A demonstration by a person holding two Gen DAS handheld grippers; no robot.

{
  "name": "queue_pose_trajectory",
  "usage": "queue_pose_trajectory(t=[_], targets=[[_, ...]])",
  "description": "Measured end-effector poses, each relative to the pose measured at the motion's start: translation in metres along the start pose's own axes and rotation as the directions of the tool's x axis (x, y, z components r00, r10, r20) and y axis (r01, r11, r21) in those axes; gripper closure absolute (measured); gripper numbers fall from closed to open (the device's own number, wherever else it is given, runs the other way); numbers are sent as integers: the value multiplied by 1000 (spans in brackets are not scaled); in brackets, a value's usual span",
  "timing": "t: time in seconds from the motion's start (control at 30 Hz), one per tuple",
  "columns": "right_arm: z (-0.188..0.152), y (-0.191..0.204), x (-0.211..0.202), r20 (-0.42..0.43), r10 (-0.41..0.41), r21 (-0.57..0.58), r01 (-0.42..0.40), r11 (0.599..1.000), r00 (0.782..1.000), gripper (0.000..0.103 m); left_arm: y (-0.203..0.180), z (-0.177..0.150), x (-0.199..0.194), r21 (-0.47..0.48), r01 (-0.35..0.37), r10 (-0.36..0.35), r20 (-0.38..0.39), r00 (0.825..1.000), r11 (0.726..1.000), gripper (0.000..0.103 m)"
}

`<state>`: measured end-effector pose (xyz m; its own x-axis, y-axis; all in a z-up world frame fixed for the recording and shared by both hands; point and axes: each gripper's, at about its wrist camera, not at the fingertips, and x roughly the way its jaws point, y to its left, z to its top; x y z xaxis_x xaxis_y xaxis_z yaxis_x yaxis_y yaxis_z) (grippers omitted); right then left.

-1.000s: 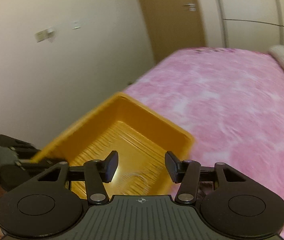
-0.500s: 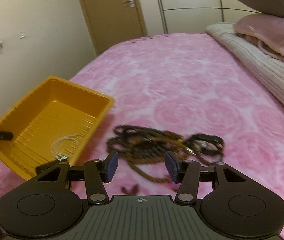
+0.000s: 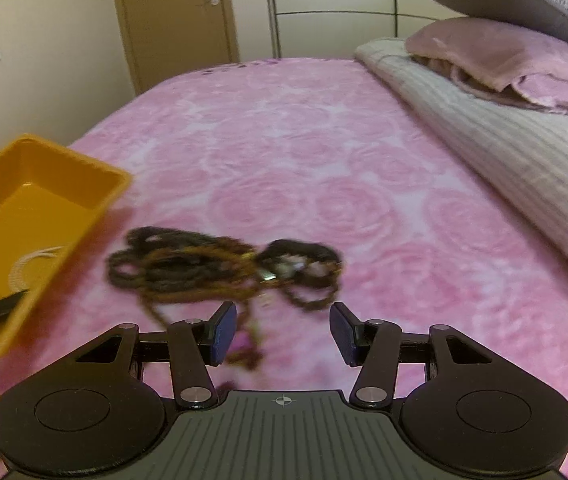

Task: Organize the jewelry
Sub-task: 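Grasp a dark bead bracelet with the right tool and drop it into the tray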

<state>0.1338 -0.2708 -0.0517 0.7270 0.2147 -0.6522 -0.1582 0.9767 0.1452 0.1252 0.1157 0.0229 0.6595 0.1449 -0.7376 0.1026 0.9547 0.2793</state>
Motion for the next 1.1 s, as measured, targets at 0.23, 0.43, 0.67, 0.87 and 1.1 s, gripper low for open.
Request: queue_pose_trajectory(t=[0.23, 0.43, 0.67, 0.87, 1.1], targets=[[11, -24, 26, -21, -36, 9, 36, 999, 999, 51, 0, 0, 0, 1, -4, 4, -1, 1000, 1000, 100], [15, -31, 49, -67, -6, 43, 9, 999, 998, 59, -1, 0, -1, 4, -8, 8, -3, 1000, 1000, 100], [16, -33, 44, -79, -14, 82, 20, 996, 997, 96, -1, 0, -1, 3, -8, 8, -2, 1000, 1000, 100], [11, -24, 11, -63, 6, 66, -2, 998, 998, 96, -2, 1, -1, 4, -9, 9, -2, 1000, 1000, 100], [7, -18, -19, -36, 17, 58, -15, 998, 999, 96, -3, 1, -2, 7, -7, 7, 1, 1000, 1000, 100]])
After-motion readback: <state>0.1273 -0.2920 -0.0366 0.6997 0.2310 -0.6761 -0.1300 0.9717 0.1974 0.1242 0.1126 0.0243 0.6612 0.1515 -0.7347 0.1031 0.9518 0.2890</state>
